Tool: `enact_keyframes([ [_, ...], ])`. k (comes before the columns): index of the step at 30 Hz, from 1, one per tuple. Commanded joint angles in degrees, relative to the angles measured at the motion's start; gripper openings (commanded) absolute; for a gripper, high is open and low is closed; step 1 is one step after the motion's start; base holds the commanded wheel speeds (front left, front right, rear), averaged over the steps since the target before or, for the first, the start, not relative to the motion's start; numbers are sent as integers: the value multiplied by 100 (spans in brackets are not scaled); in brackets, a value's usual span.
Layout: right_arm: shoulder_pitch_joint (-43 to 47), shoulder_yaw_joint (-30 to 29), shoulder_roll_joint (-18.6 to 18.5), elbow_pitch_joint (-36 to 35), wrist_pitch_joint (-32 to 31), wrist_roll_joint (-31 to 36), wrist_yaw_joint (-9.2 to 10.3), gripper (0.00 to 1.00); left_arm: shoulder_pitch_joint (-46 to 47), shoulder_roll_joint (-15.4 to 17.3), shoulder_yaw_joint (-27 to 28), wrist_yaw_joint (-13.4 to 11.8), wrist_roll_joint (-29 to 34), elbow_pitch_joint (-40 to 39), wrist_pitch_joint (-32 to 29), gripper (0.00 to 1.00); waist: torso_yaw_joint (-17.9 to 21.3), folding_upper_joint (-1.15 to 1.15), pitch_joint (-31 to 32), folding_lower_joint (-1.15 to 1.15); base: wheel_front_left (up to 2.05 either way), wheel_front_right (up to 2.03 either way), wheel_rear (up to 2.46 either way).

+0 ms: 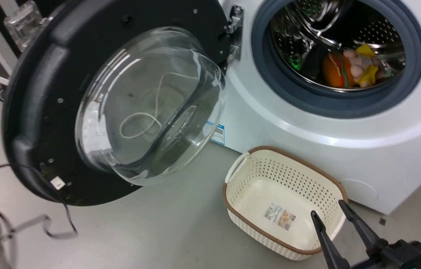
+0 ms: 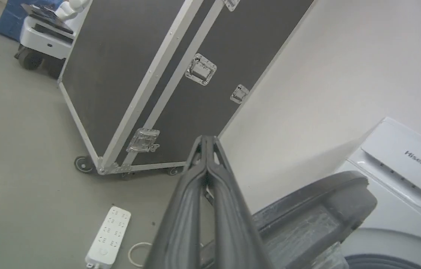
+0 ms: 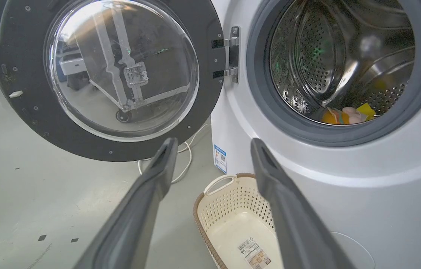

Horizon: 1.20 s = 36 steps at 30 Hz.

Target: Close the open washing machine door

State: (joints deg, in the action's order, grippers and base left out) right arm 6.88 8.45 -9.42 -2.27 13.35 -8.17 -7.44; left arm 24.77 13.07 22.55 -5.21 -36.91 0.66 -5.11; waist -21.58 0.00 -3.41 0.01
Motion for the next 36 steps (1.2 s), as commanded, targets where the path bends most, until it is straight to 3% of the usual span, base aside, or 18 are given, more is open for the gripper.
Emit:
enact_keyframes([
  [1,-2,39,-63,-44,75,-52,-4,100,233,120,187,-83,-285,222,-228,0,80,0,-64,-1,0,0,0],
  [4,-14,90,-127,-59,111,-108,-4,100,523,372,469,-222,-819,756,-852,0,172,0,-134,-1,0,0,0],
  [7,-1,110,-199,-80,146,-162,-4,100,752,386,715,-474,-1640,1232,-1844,0,222,0,-202,-1,0,0,0],
  [8,-1,110,-199,-80,146,-162,-4,100,752,386,715,-474,-1640,1232,-1844,0,222,0,-202,-1,0,0,0],
  [9,1,116,-242,-92,164,-185,-5,100,777,426,795,-597,-2059,1390,-2483,0,257,0,-242,-1,0,0,0],
  [10,1,116,-242,-92,164,-185,-5,100,777,426,795,-597,-2059,1390,-2483,0,257,0,-242,-1,0,0,0],
  [12,-18,91,-281,-84,164,-216,-5,100,599,451,786,-602,-2474,1356,-3271,0,326,0,-262,-1,0,0,0],
  [13,-18,91,-281,-84,164,-216,-5,100,599,451,786,-602,-2474,1356,-3271,0,326,0,-262,-1,0,0,0],
  [14,-25,78,-286,-74,164,-228,-5,100,425,447,804,-555,-2715,1223,-3675,0,356,0,-254,-1,0,0,0],
  [16,-27,77,-285,-67,164,-231,-5,100,331,431,818,-524,-2845,1134,-3868,0,369,0,-243,-1,0,0,0],
  [23,-39,11,-173,53,164,-195,-5,100,-411,103,888,-380,-3867,299,-5174,0,415,0,-20,-1,0,0,0],
  [29,-130,-371,28,159,164,-56,-5,100,-1188,-378,459,-291,-4079,-536,-5773,0,587,0,174,-1,0,0,0],
  [32,-189,-638,94,184,164,1,-5,100,-1565,-733,142,-272,-4077,-934,-5812,0,767,0,211,-1,0,0,0],
  [36,-289,-974,89,189,164,35,-5,100,-2103,-965,-448,-184,-4109,-1273,-5670,0,1147,0,180,-1,0,0,0],
])
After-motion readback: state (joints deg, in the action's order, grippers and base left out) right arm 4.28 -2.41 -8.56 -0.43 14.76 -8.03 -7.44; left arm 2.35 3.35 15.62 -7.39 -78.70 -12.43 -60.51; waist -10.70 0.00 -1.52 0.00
